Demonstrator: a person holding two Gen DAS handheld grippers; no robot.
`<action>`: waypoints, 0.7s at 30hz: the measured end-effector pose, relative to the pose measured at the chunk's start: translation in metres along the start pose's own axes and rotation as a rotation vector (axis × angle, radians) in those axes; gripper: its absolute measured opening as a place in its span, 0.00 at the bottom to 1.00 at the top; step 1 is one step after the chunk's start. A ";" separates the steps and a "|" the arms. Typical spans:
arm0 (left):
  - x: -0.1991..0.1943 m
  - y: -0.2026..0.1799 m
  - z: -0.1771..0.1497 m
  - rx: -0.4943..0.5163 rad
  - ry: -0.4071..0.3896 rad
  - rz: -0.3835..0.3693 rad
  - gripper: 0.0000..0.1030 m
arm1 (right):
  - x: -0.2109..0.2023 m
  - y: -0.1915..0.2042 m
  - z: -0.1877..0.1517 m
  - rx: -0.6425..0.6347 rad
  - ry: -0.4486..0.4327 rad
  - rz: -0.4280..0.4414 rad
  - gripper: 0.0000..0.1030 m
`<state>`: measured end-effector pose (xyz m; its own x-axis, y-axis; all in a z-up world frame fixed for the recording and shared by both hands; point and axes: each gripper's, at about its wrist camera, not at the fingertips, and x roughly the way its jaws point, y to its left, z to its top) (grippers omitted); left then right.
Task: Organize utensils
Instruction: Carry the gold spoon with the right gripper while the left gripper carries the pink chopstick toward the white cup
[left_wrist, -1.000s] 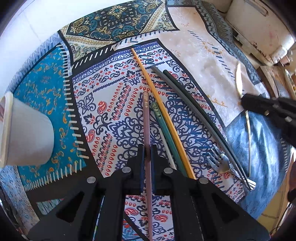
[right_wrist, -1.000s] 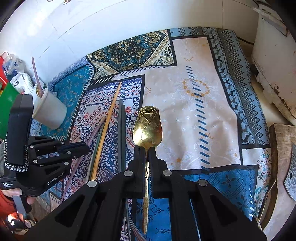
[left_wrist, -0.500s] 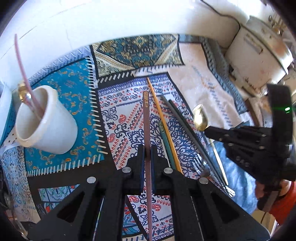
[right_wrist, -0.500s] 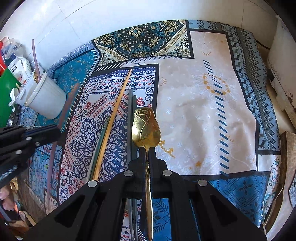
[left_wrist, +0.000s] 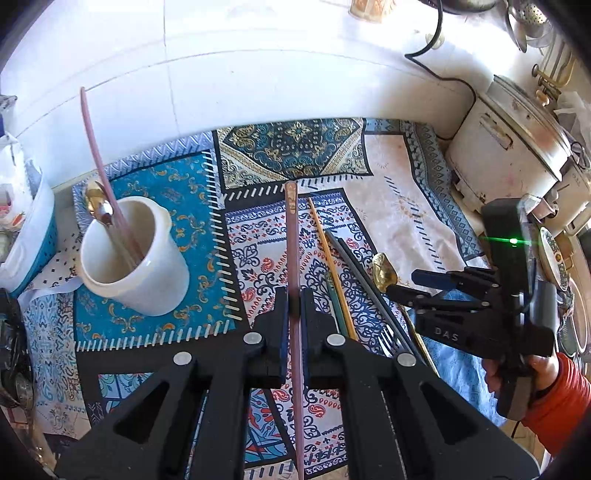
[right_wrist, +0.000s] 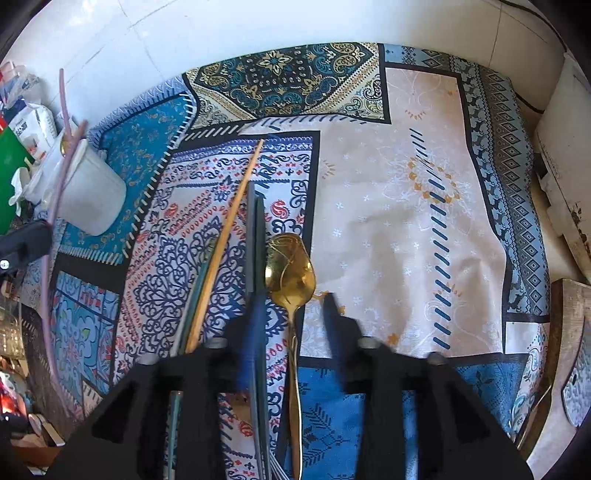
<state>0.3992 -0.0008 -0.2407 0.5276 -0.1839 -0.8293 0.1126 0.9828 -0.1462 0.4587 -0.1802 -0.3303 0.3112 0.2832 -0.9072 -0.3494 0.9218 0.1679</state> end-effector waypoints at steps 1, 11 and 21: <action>-0.001 0.001 0.000 -0.006 -0.003 -0.004 0.04 | 0.003 0.000 0.002 -0.001 0.003 -0.006 0.40; -0.009 0.010 -0.005 -0.021 -0.026 0.009 0.04 | 0.027 -0.006 0.022 0.119 -0.011 -0.022 0.40; -0.016 0.020 -0.005 -0.057 -0.046 -0.003 0.04 | 0.028 0.001 0.023 0.113 -0.035 -0.030 0.26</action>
<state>0.3884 0.0223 -0.2334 0.5659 -0.1856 -0.8033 0.0669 0.9815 -0.1796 0.4871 -0.1651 -0.3466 0.3516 0.2622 -0.8987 -0.2384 0.9534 0.1849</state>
